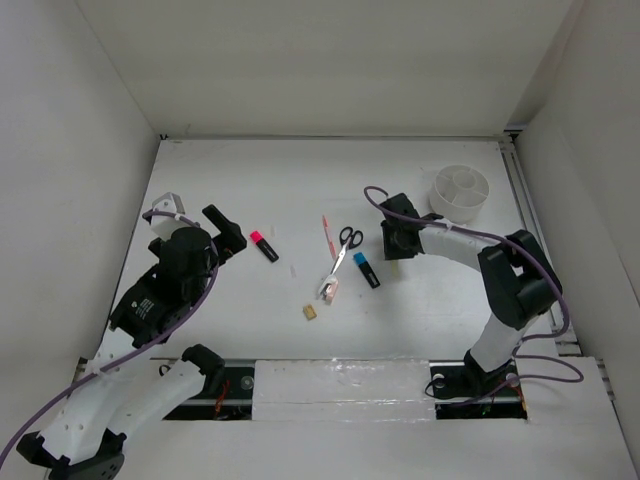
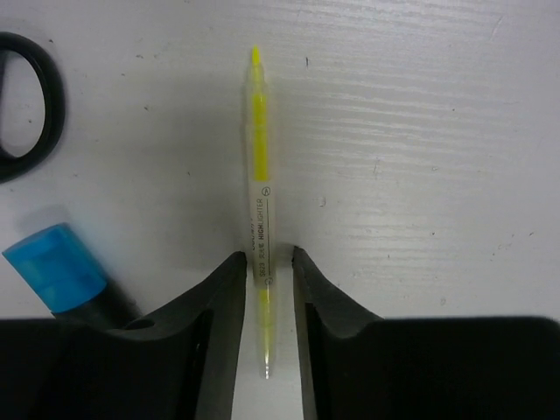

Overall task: Sort the stationery into containers
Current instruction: Pick up the pen from the center of the board.

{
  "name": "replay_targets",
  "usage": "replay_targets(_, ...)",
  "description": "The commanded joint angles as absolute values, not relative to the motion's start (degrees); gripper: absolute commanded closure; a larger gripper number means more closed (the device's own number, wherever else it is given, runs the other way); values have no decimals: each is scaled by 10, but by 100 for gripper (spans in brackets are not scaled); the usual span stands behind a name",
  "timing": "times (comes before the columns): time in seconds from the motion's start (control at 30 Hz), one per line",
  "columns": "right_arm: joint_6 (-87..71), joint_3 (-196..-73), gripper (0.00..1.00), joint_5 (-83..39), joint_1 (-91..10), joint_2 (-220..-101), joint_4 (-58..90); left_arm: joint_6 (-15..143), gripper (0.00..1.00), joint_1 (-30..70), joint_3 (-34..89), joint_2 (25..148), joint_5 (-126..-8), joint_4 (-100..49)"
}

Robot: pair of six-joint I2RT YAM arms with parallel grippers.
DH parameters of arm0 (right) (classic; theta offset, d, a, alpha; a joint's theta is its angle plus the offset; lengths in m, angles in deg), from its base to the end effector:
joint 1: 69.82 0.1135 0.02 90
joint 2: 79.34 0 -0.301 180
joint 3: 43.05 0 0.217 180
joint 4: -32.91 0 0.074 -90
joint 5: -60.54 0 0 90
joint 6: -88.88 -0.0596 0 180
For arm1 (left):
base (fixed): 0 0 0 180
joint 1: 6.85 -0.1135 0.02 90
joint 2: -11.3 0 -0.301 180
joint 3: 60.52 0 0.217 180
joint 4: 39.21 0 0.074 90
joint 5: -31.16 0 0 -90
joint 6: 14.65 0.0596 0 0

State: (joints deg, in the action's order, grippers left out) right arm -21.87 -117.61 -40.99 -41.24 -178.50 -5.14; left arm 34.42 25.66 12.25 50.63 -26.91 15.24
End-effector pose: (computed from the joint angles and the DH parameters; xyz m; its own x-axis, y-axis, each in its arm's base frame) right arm 0.2920 0.1455 0.2027 -0.8669 -0.0769 -0.4925 -0.0866 0.9962 -0.0033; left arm 0.0882 -0.0189 0.3792 -0.2545 -0.4971 -0.8295 -0.1680 0.8674 -0.4683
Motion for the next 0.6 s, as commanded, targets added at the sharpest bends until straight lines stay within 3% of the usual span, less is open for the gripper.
replay_targets(0.0,-219,-1173,69,-391,-413,-1823,-44,346,0,256,120,508,-263,140)
replay_targets(0.07,-225,-1173,76,-391,-413,-1824,-49,346,0,256,120,508,-258,140)
replay_targets(0.17,-225,-1179,100,-386,-413,-1830,-55,346,0,256,120,508,-258,140)
replay_targets(0.33,-233,-1174,100,-386,-413,-1815,-56,346,0,256,120,514,-258,140)
replay_targets(0.57,-254,-1162,100,-452,-389,-1686,-44,329,0,256,125,566,-316,130)
